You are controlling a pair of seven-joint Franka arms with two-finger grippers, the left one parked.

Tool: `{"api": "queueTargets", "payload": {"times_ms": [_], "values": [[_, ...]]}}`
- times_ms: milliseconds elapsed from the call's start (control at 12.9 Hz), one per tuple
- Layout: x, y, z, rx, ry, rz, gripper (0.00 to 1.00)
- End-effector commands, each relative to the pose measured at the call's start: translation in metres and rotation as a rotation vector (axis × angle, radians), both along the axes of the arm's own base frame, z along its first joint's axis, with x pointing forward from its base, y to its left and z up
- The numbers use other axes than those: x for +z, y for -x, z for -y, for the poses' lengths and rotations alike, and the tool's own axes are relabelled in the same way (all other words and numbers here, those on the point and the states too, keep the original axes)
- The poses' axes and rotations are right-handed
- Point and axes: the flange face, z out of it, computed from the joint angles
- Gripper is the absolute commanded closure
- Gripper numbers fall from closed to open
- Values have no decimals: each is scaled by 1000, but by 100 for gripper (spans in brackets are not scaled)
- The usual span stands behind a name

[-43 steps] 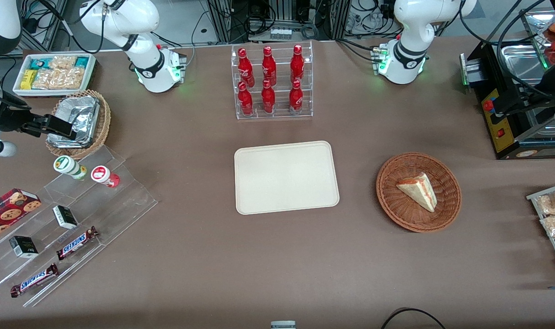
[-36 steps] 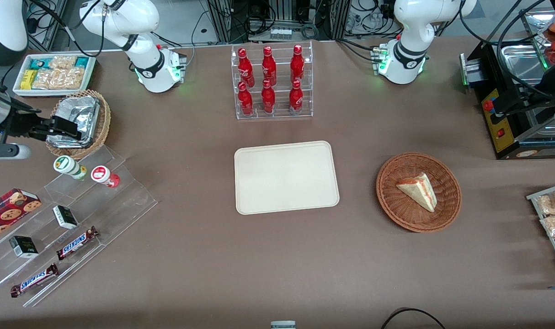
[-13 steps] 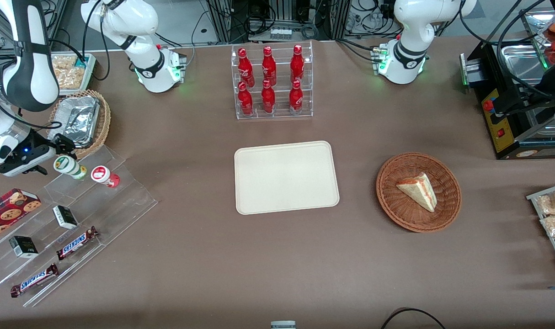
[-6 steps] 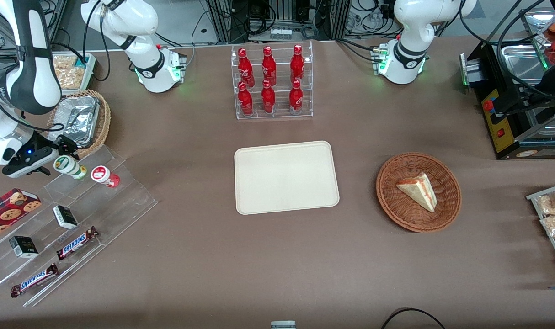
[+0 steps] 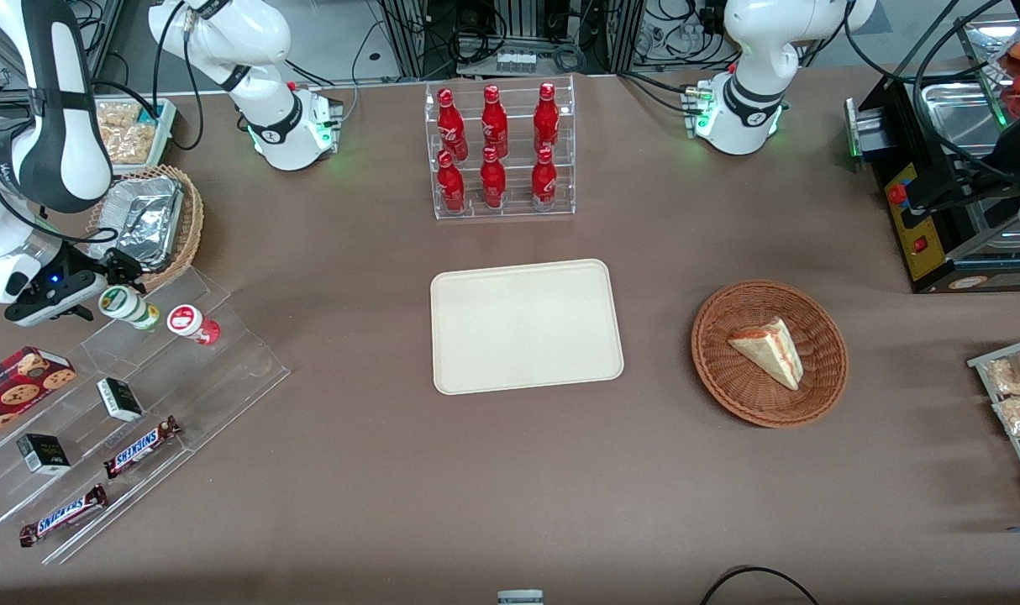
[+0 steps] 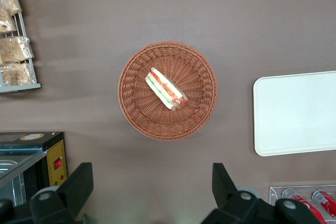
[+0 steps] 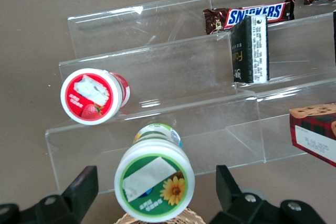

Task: Place green gum on tray
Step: 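Align the open right gripper around the green-lidded gum tub, then close the right gripper on the gum tub and lift it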

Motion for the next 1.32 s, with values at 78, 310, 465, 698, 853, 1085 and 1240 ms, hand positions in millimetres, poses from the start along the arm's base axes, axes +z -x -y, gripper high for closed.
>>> {"api": "queueTargets", "payload": {"times_ms": [78, 310, 465, 698, 853, 1085, 1240], "values": [[-6, 3, 3, 13, 13, 9, 0], [-5, 2, 1, 19, 14, 9, 70], [-2, 1, 1, 15, 12, 10, 100], [13, -5, -3, 16, 10, 15, 100], [44, -16, -9, 27, -8, -21, 100], [105, -40, -49, 14, -26, -67, 100], [137, -51, -87, -27, -31, -103, 100]]}}
